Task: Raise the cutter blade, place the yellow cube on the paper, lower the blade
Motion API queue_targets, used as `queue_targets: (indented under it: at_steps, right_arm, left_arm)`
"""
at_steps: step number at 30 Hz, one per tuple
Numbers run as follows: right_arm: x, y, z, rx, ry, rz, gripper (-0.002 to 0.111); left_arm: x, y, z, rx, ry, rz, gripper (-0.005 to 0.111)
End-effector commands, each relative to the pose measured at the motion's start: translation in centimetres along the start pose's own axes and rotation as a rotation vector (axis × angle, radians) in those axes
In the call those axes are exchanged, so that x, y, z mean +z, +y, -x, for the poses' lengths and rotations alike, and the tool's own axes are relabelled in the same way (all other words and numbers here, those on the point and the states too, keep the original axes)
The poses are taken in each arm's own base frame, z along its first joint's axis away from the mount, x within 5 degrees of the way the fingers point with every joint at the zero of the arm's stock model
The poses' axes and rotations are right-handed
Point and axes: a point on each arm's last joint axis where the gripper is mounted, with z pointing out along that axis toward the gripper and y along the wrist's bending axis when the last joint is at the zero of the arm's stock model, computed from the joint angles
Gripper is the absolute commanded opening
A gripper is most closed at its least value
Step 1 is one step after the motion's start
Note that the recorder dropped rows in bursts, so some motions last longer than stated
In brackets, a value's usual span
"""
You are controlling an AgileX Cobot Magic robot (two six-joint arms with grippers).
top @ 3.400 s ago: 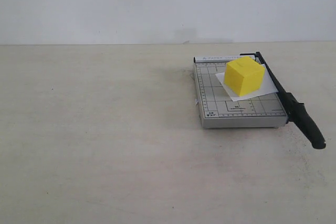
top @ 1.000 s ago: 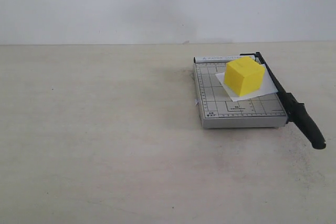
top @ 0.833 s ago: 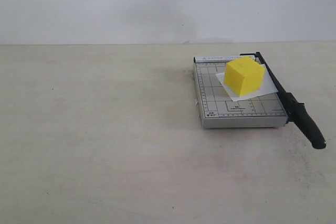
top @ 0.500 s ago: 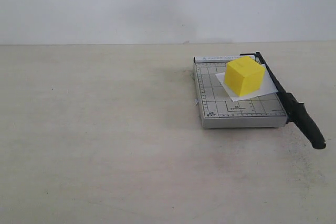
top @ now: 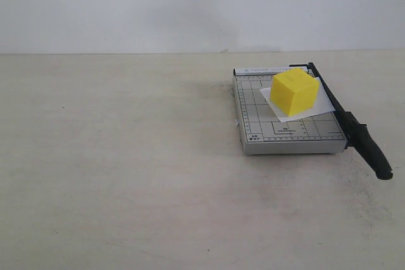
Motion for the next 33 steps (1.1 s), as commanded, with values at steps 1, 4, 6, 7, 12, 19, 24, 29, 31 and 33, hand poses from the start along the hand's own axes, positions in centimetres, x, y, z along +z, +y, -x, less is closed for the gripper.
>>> queue_targets:
  at_steps: [1,4,6,7,12,19,24,29,31,33]
  right_arm:
    - [-0.04,0.02,0.05,0.0,-0.005,0.002,0.0]
    - [-0.17,0.05,0.05,-0.001,-0.014,0.007,0.0]
    - [-0.4,0.17,0.16,-0.007,-0.045,0.029,0.0]
    - [-0.48,0.24,0.19,-0.011,-0.055,0.043,0.0]
    - [-0.49,0.36,0.19,-0.016,-0.054,0.065,0.0]
    - [-0.5,0.53,0.18,-0.024,-0.052,0.095,0.0]
    - [-0.5,0.52,0.18,-0.024,-0.052,0.093,0.0]
    - [-0.5,0.53,0.22,-0.021,-0.058,0.094,0.0]
    - [-0.5,0.53,0.17,-0.021,-0.052,0.094,0.0]
    - [-0.5,0.53,0.17,-0.021,-0.052,0.094,0.0]
  left_arm:
    - [-0.05,-0.03,0.15,-0.006,-0.013,-0.002,0.005]
    - [-0.05,-0.03,0.15,-0.006,-0.013,-0.002,0.005]
    - [-0.05,-0.03,0.15,-0.006,-0.013,-0.002,0.005]
    - [-0.05,-0.03,0.15,-0.006,-0.013,-0.002,0.005]
    - [-0.05,-0.03,0.15,-0.006,-0.013,-0.002,0.005]
    - [-0.05,-0.03,0.15,-0.006,-0.013,-0.002,0.005]
    - [-0.05,-0.03,0.15,-0.006,-0.013,-0.002,0.005]
    - [-0.05,-0.03,0.15,-0.006,-0.013,-0.002,0.005]
    - [-0.05,-0.03,0.15,-0.006,-0.013,-0.002,0.005]
    - [-0.05,-0.03,0.15,-0.006,-0.013,-0.002,0.005]
